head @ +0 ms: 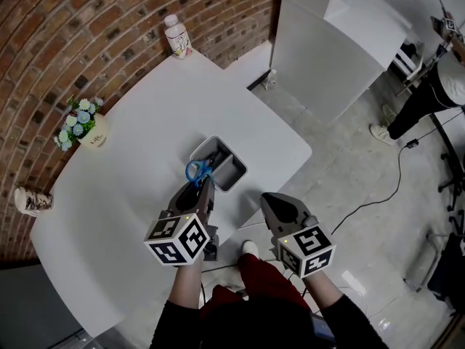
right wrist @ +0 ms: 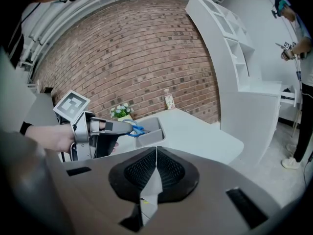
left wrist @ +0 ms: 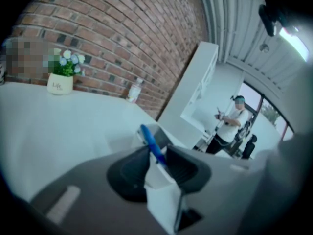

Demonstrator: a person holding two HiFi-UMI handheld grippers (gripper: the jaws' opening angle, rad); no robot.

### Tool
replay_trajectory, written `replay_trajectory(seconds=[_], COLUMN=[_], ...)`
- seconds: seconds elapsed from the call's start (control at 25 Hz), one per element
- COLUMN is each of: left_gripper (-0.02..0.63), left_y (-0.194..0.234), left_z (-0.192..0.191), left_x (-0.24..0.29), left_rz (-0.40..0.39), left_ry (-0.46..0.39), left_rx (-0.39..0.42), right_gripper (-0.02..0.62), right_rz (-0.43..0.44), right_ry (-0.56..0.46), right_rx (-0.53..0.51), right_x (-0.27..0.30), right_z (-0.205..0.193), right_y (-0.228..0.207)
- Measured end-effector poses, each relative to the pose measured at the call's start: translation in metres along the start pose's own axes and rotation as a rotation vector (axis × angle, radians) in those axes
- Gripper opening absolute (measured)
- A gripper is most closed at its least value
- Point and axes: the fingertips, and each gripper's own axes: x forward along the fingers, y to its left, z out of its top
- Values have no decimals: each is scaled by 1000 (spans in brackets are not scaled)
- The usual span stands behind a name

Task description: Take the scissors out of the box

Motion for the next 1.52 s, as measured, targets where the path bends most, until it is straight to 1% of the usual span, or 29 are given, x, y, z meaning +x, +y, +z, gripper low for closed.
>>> replay_trajectory(seconds=[0.24,0.4,0.76,1.0,1.16,1.4,1.52], left_gripper=[98,62,51,45,44,44,44], left_y=[-1,-5,-4,-6,-11,-18,-22], left_z=[2,6,8,10,16,27,34], left_x=[2,3,1,-3,-8,-19,-25], left_rz=[-7,0,28,26,34,54,55], left_ry=[7,1,-6,-31,-63,-103,-124], left_rx=[-18,3,41,48,77,146,161], right_gripper=[9,9,9,9,9,9,9], right_rz=[2,5,-1,-6,-5,3,11], right_ry=[4,2,-3,-10,-14,-39,-53], right_rx=[2,3,3,-1,-8,-1,-7], right_x=[2,2,-7,-10,-13,-18,-20], right_z=[0,0,1,3,4,10,16], right_y=[-3,-3,-4,-3,-1,2,5])
